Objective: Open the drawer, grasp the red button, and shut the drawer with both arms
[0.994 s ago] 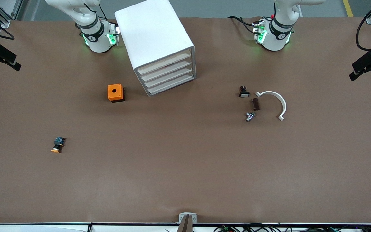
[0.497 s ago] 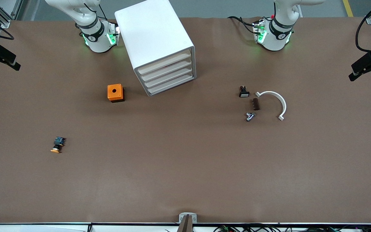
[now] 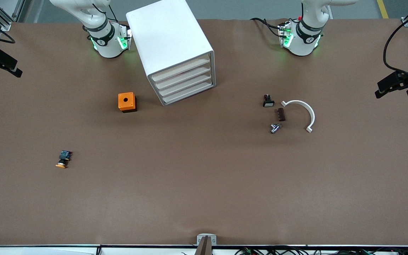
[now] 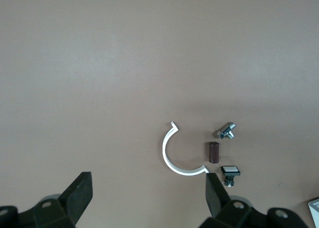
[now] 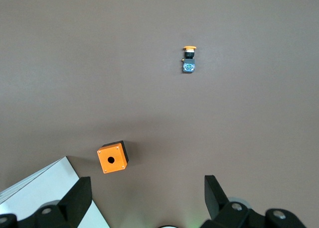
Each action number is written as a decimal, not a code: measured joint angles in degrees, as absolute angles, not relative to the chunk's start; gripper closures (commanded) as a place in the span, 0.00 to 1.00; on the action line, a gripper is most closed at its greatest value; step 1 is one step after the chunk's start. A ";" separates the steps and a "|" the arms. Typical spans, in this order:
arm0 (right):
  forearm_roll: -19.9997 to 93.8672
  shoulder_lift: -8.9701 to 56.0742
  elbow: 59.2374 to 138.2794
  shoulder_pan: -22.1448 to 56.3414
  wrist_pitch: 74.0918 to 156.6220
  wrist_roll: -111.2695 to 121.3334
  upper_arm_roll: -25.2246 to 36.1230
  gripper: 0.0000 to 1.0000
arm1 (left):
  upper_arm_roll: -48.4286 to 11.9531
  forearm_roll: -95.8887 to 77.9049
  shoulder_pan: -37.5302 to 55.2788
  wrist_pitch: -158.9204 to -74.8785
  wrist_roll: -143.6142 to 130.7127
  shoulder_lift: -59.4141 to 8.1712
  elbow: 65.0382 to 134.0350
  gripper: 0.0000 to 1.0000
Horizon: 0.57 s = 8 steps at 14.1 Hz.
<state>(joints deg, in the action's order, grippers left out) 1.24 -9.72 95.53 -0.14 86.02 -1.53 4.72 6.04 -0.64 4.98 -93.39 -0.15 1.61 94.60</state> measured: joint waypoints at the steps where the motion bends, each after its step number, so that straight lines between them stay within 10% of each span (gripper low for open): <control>1: 1.24 -9.72 95.44 -0.15 86.03 -1.53 4.74 0.00 | 5.96 -0.64 5.21 -93.38 -0.15 0.72 94.62 0.00; 8: 1.24 -6.64 95.85 -0.07 85.10 -1.53 4.49 0.00 | -1.69 -0.64 6.95 -91.24 -11.84 -5.28 94.57 0.00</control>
